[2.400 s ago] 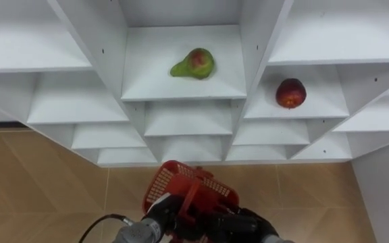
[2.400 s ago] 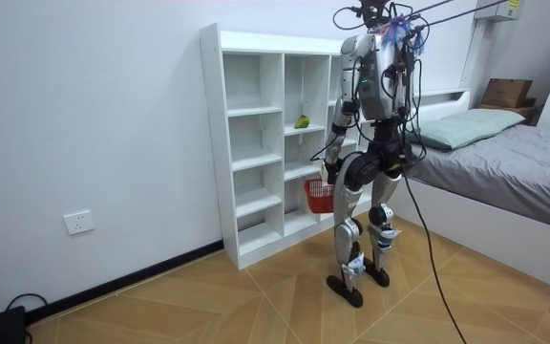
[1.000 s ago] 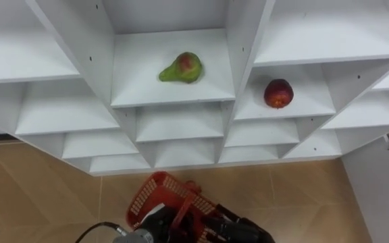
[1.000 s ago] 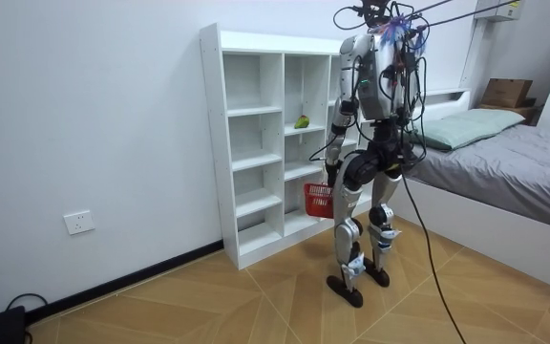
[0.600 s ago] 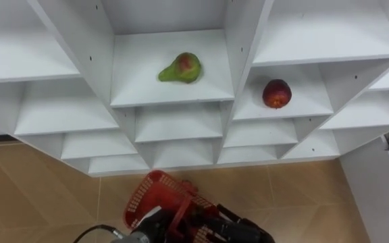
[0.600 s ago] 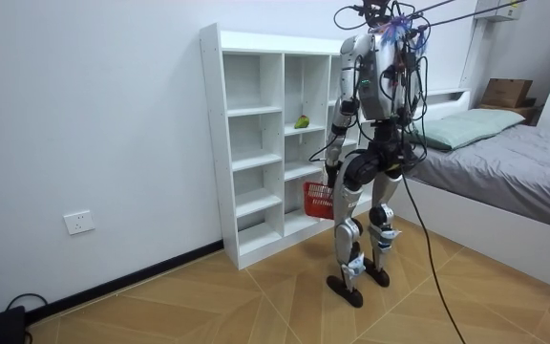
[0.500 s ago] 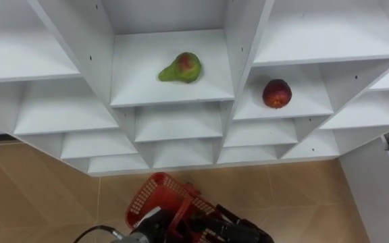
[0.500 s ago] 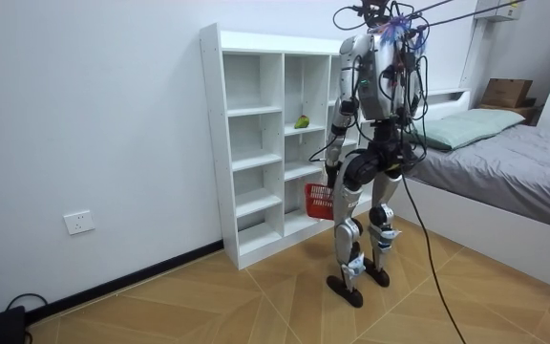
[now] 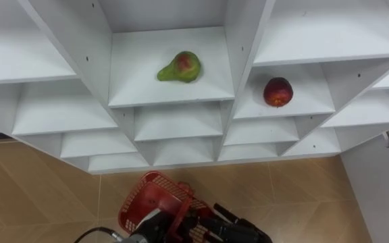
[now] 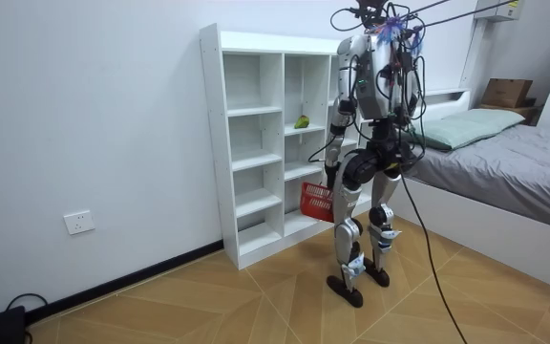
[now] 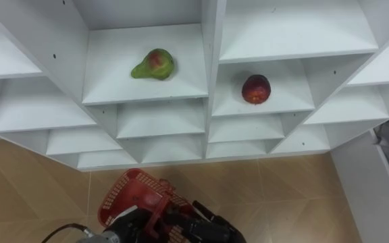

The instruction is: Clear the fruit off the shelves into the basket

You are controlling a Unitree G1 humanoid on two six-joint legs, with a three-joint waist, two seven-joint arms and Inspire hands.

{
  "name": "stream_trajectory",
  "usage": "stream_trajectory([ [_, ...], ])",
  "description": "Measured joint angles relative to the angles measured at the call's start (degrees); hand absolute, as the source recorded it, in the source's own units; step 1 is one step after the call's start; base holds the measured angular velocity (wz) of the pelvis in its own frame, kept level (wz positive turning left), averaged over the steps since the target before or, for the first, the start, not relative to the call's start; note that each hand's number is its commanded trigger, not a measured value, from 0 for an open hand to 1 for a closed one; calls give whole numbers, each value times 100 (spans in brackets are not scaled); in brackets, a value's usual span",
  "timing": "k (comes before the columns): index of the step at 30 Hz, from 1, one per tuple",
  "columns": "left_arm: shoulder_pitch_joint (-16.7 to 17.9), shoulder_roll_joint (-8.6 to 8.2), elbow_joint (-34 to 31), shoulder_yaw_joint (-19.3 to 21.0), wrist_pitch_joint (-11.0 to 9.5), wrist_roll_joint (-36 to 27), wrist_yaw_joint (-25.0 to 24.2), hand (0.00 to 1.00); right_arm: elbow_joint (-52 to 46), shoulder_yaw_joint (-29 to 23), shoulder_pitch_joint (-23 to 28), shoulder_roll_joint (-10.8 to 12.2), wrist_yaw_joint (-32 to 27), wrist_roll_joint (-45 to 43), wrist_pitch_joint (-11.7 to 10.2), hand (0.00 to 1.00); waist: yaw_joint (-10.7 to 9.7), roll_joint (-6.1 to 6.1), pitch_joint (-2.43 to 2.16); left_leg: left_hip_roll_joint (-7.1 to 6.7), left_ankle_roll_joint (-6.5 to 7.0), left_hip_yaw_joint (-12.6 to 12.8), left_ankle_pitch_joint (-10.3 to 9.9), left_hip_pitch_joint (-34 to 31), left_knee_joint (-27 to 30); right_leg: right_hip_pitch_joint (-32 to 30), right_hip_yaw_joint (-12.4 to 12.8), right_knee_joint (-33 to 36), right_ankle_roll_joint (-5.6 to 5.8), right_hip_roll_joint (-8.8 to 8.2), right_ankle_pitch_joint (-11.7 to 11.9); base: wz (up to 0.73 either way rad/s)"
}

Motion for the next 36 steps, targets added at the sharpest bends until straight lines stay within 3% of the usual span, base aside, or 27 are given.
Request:
stream_trajectory([
  [4,-8,6,148,47,-13,2,69,100,-4,3,-71,-95,4,-585,3,0,17,9,-4,-5,-2,42,8,132,-117,72,4,-32,4,-4,-2,-5],
  [12,24,191,376,188,-65,-357,113,100,-130,-9,-194,-246,1,-1999,-44,0,33,11,-4,5,-7,-24,6,332,-150,328,-63,-108,3,3,-1,4],
  [19,212,206,360,807,-198,-644,163,100,-1246,-83,-82,-441,6,-2931,-214,0,59,6,-32,7,-18,-81,14,637,-229,721,-116,-306,17,31,14,4],
  [22,274,203,361,1014,-254,-682,171,100,-1562,-225,-11,-446,8,-3065,-242,0,91,-37,-61,7,-21,-121,15,775,-265,909,-190,-392,22,37,12,12],
  [27,384,204,341,1007,-254,-692,256,100,-2136,-250,-5,-579,-22,-3579,-263,0,183,-125,-75,-30,-21,-233,14,1045,-361,1219,-266,-482,50,21,-25,10],
  [31,385,239,330,1042,-254,-678,300,100,-2908,-325,-1,-632,-193,-4207,-267,0,201,-265,-96,-34,-24,-304,13,1192,-374,1469,-312,-612,58,40,-20,12],
  [36,579,287,160,1486,-314,-674,290,100,-3390,-710,92,-618,-325,-4893,-427,0,243,-383,-80,-35,-36,-343,2,1452,-451,1761,-316,-701,68,56,-25,2],
])
